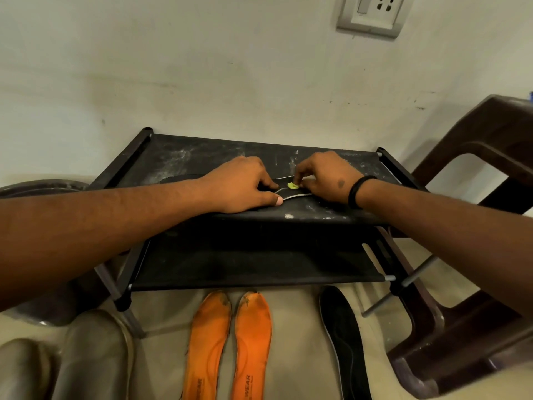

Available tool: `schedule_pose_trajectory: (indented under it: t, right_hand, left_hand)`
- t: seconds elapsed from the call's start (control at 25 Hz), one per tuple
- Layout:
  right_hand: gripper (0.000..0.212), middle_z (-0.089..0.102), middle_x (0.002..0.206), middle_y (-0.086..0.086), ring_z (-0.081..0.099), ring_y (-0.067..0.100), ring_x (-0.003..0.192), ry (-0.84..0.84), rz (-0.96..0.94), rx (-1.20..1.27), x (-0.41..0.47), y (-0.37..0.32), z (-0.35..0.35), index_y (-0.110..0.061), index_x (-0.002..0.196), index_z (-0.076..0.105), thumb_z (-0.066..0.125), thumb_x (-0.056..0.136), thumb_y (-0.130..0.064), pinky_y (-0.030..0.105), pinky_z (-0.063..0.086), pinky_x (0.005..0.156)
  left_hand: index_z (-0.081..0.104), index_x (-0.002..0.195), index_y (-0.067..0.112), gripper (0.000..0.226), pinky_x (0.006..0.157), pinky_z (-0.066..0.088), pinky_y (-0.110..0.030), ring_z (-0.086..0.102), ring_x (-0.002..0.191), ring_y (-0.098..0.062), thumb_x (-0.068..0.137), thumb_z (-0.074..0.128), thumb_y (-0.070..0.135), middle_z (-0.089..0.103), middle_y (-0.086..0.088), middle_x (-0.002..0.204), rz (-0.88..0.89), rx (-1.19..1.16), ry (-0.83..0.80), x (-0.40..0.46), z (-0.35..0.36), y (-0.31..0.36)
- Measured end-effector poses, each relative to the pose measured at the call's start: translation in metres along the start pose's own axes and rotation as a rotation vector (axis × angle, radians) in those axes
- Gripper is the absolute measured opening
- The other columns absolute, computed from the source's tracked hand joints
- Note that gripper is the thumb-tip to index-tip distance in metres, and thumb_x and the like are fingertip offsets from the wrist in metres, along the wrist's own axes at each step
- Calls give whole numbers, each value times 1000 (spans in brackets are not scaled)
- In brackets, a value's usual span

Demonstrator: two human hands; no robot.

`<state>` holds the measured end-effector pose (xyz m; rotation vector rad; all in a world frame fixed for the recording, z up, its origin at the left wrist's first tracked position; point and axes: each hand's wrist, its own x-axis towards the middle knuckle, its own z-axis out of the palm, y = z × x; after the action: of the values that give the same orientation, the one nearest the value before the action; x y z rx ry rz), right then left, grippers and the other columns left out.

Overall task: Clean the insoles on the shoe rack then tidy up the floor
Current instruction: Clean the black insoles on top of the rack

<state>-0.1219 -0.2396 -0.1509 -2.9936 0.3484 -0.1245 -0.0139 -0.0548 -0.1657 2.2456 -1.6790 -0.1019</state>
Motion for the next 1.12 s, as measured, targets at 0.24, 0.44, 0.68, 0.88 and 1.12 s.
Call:
schedule_pose_trajectory:
  t: [0.24, 0.44, 0.68, 0.88, 1.12]
  right_hand:
    - [20, 72, 96, 1, 65, 20, 89, -35, -80, -76, -12, -15, 0, -21, 97, 74, 57, 87, -23, 39, 56, 84]
    - [14, 71, 97, 3, 65, 21, 92, -28, 80, -97, -3, -2, -8, -17, 95, 73, 64, 91, -27, 40, 55, 86]
    - [10, 67, 89, -1, 61, 15, 85, -91, -52, -18, -10, -16, -7, -14, 89, 72, 65, 88, -21, 28, 51, 77]
    - [5, 71, 89, 4, 65, 20, 87, -62, 89, -24, 1, 0, -13, -16, 82, 73, 69, 86, -16, 31, 53, 76]
    - [16, 67, 99, 3, 63, 23, 91, 5, -6, -100, 0, -5, -12, -18, 99, 67, 69, 84, -14, 36, 54, 79]
  left_hand:
    - [70, 126, 21, 43, 94, 32, -25, 61, 109, -16, 93, 62, 49, 69, -2, 121, 2, 5, 10, -1, 0, 1]
    - [69, 128, 22, 46, 90, 32, -22, 60, 110, -14, 93, 61, 51, 67, 0, 123, 0, 10, 7, 0, 0, 0]
    - [69, 127, 22, 46, 90, 34, -23, 57, 114, -12, 93, 62, 51, 65, -1, 126, 3, 20, 6, 0, 1, -2]
    - [69, 128, 21, 46, 104, 36, -32, 58, 115, -13, 93, 62, 50, 66, 1, 126, 2, 11, 5, -1, -1, 1]
    - [69, 128, 22, 47, 85, 34, -21, 59, 112, -13, 92, 62, 51, 66, 0, 127, 0, 19, -2, 2, 1, -1]
